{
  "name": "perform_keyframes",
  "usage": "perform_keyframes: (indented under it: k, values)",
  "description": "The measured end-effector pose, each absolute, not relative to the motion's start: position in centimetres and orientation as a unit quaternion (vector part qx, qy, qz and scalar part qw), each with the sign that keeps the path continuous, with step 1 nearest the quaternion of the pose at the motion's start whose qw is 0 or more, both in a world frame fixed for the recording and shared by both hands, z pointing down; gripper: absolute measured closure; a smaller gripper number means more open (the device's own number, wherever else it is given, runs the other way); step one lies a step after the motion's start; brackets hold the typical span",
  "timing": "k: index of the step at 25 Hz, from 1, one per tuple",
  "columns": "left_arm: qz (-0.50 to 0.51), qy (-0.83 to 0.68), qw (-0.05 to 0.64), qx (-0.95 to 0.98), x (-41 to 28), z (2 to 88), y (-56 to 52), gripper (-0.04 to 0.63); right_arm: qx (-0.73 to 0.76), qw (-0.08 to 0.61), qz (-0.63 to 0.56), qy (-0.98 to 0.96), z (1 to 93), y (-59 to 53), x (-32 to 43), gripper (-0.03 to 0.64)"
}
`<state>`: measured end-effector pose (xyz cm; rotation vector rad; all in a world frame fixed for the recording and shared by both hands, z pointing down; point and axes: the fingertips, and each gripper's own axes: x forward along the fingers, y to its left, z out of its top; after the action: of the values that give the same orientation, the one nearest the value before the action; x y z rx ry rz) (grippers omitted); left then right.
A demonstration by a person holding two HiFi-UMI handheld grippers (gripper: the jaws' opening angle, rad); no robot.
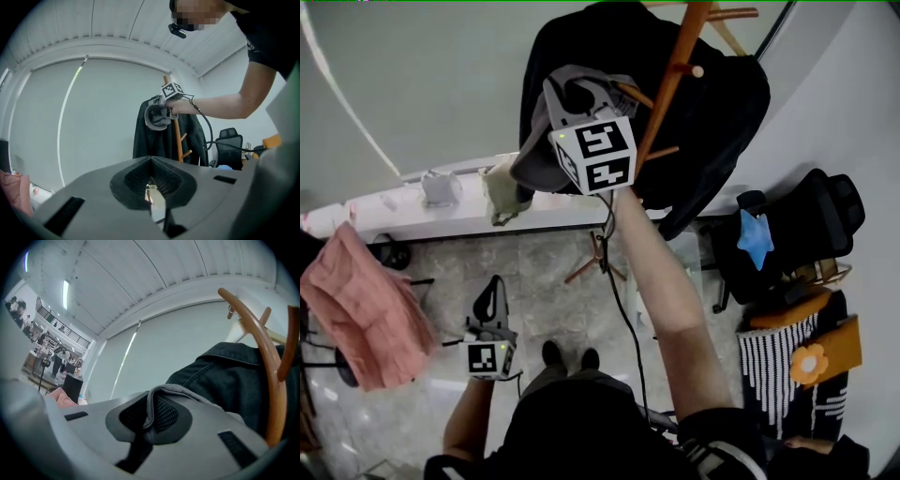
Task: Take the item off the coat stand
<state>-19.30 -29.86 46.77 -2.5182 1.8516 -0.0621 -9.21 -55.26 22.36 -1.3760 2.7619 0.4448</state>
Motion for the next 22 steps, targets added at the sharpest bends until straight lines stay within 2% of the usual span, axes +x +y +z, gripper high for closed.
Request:
perform_keyframes:
  k: [11,22]
  values:
    - [-0.019,0.599,0.008,-0.8,-19.9,46.6,-30.4,0.571,-0.399,0.03,0.157,0.903,19.9,-54.4,-13.3,0.588]
    - [-0.016,0.603,0.023,-0.797,-21.2,46.1,-30.2,0.571,-0.319,0.063,0.189,0.927,20.4,-43.7,-13.8,0.588]
